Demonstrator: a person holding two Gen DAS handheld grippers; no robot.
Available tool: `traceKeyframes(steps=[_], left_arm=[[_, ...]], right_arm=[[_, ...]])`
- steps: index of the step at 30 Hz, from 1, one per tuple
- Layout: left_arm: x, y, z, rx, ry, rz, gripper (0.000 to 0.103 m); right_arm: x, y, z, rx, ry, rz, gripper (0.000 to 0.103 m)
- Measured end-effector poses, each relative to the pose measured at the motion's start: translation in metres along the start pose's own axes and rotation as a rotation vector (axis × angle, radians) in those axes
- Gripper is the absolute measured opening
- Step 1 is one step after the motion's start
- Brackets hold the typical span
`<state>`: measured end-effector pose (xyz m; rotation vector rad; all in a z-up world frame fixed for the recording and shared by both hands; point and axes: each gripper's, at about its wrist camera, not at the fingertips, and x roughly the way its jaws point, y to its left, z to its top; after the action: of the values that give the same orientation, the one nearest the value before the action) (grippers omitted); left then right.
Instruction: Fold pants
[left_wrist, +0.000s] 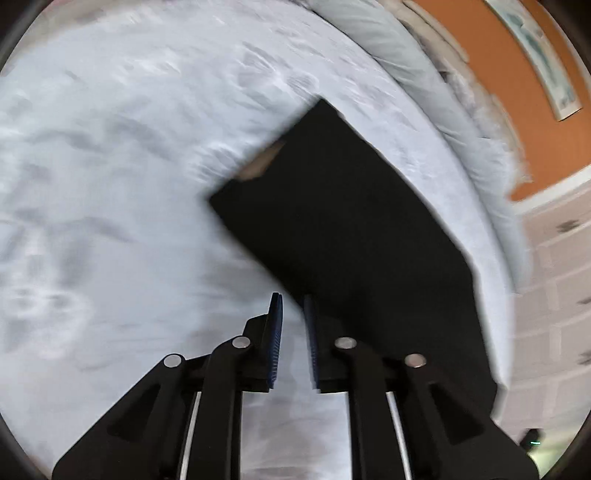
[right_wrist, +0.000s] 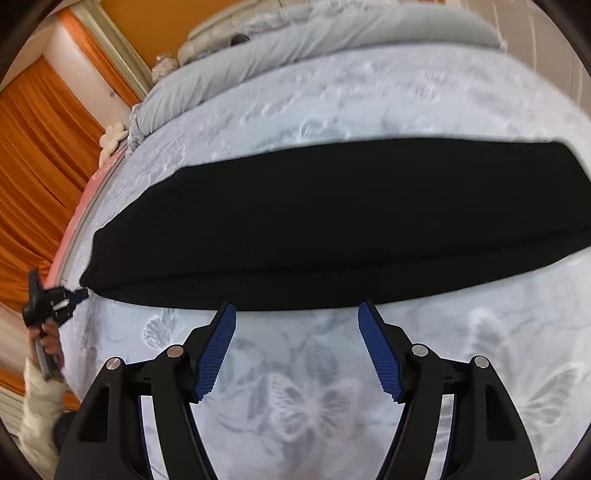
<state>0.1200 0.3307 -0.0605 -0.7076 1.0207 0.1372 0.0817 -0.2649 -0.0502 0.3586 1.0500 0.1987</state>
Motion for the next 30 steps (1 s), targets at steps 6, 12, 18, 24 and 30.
traceKeyframes(steps=[6,12,18,24,30], left_arm=[[-0.080,-0.050,-0.020,0.099,-0.186,-0.063,0.075],[-0.077,-0.134,-0.079,0.345,-0.293,0.114,0.085],[-0.026,-0.155,-0.135,0.526,-0.227,0.243,0.085],[-0.013,-0.162,-0.146,0.586,-0.249,0.291,0.085],[-0.008,-0.168,-0.151,0.610,-0.261,0.315,0.085]], right_arm=[[0.014,0.020,0.010,0.046,-0.018,0.057,0.067],[0.002,0.067,0.015,-0.073,-0.186,-0.197,0.067],[0.003,0.090,0.012,-0.207,-0.236,-0.327,0.067],[0.006,0.104,0.011,-0.314,-0.268,-0.428,0.067],[0.010,0.112,0.008,-0.370,-0.278,-0.470,0.067]])
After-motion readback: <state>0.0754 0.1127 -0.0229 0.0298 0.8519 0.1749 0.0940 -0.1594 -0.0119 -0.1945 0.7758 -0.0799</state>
